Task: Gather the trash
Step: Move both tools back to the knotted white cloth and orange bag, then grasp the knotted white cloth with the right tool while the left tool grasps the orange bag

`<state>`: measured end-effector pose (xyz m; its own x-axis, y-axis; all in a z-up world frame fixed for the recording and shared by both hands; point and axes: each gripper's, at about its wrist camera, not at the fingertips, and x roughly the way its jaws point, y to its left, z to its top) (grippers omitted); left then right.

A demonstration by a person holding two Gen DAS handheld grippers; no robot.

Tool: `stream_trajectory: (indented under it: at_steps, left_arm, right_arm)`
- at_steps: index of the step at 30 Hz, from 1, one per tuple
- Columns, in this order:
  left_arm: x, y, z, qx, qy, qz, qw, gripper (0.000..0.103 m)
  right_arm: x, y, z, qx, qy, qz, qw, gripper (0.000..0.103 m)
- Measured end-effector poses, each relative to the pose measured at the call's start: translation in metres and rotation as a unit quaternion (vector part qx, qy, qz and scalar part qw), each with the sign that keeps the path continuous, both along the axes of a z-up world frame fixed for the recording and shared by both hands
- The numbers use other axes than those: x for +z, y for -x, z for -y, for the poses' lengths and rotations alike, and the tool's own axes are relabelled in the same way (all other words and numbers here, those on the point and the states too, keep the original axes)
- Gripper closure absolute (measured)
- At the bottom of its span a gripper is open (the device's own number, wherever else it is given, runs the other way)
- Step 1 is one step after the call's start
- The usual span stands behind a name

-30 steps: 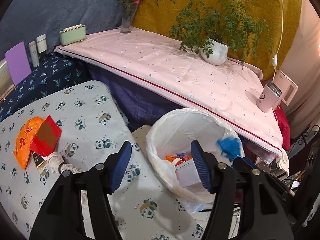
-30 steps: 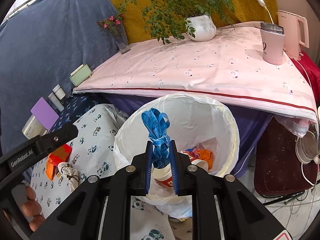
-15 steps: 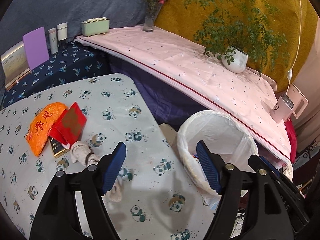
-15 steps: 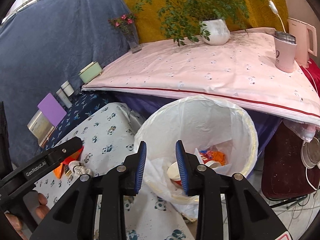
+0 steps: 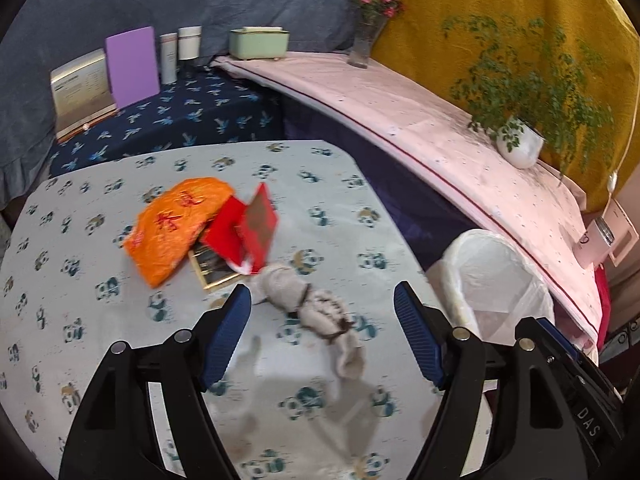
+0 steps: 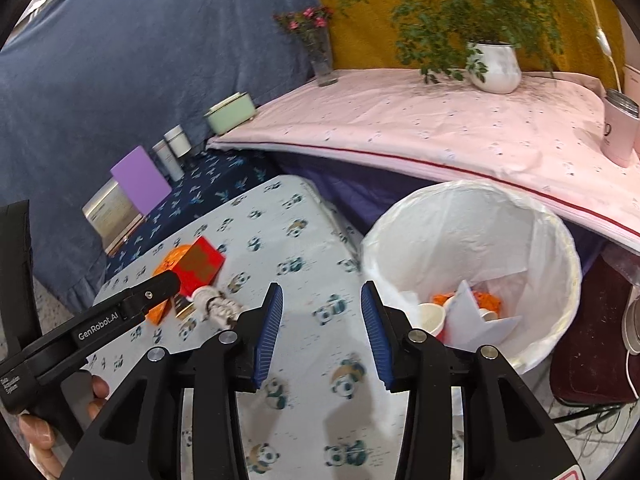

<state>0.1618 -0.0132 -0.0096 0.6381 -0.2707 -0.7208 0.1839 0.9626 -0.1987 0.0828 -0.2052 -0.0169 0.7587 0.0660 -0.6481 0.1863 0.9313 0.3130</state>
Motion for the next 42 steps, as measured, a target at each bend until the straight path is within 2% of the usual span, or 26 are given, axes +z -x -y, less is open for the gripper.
stream_trajectory:
  at_steps: [9, 16, 30, 32, 34, 37, 39, 42]
  left_arm:
    - [-0.013, -0.002, -0.061, 0.041, -0.035, 0.001, 0.9985, 0.033]
    - [-0.029, -0.013, -0.088, 0.041, -0.078, -0.007, 0.996, 0.033]
    - [-0.066, -0.055, -0.104, 0.02, -0.127, -0.019, 0.9916, 0.033]
    - [-0.072, -0.062, -0.1, 0.013, -0.136, -0.019, 0.9905, 0.033]
    - [-0.078, -0.069, -0.097, 0.009, -0.144, -0.017, 0.9894, 0.027]
    - [-0.086, -0.078, -0.093, 0.007, -0.158, -0.014, 0.9874, 0.026]
    - [-0.091, -0.083, -0.092, 0.006, -0.158, -0.018, 0.9872, 0.029]
    - [-0.095, -0.089, -0.092, -0.001, -0.146, -0.034, 0.9888, 0.05]
  right_arm:
    - [-0.008, -0.014, -0.049, 0.041, 0.003, -0.02, 0.999, 0.061]
    - [-0.024, -0.032, -0.076, 0.063, 0.011, -0.043, 0.997, 0.06]
    - [-0.067, -0.075, -0.101, 0.081, 0.023, -0.09, 0.992, 0.06]
    - [-0.072, -0.081, -0.101, 0.08, 0.025, -0.095, 0.992, 0.055]
    - [-0.078, -0.086, -0.102, 0.079, 0.026, -0.099, 0.992, 0.053]
    - [-0.087, -0.092, -0.102, 0.079, 0.025, -0.107, 0.991, 0.053]
    - [-0.092, -0.094, -0.102, 0.079, 0.025, -0.113, 0.99, 0.053]
    - [-0.095, -0.095, -0.103, 0.08, 0.03, -0.111, 0.99, 0.053]
